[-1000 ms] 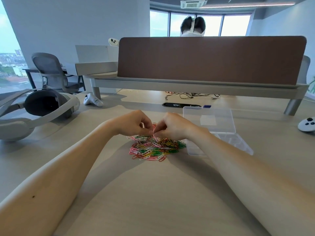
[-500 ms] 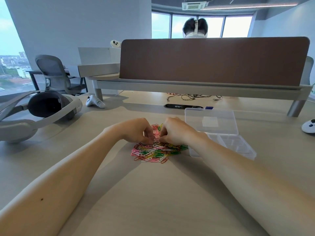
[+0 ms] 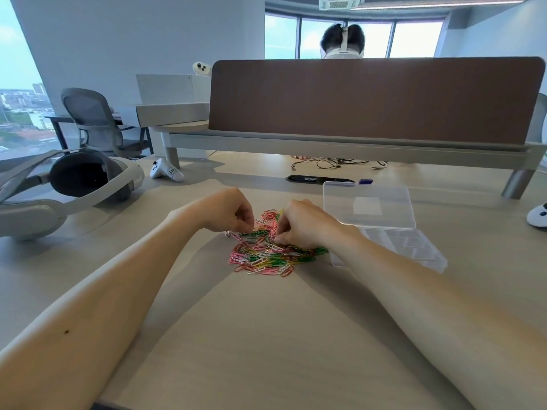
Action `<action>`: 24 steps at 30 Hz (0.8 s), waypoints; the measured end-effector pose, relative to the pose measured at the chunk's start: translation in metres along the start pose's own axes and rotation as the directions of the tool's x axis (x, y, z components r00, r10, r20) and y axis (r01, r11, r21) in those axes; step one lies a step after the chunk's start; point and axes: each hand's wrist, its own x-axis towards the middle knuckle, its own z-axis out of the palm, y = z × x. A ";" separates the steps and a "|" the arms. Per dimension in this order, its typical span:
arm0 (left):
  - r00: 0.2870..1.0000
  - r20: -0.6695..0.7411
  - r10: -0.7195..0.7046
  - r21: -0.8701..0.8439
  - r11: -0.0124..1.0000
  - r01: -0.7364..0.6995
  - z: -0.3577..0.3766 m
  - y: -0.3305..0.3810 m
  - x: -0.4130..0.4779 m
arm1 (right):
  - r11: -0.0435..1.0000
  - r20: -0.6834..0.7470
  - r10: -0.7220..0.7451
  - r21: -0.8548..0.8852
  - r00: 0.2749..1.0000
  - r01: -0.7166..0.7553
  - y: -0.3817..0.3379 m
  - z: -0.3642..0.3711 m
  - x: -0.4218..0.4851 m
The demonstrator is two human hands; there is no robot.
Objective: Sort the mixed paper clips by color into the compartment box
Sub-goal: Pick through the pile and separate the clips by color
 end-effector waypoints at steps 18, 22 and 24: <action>0.996 0.084 0.014 0.067 0.998 -0.019 0.006 0.008 0.002 | 0.999 0.103 0.002 0.045 0.995 -0.006 0.004 -0.015 -0.001; 0.999 0.037 0.016 0.004 1.000 -0.016 0.005 0.006 0.001 | 0.999 0.086 -0.001 0.040 0.996 -0.002 -0.001 -0.010 0.000; 1.000 0.025 0.018 -0.021 1.000 -0.017 0.006 0.005 0.002 | 1.000 0.083 0.000 0.018 0.997 -0.001 -0.002 -0.006 0.002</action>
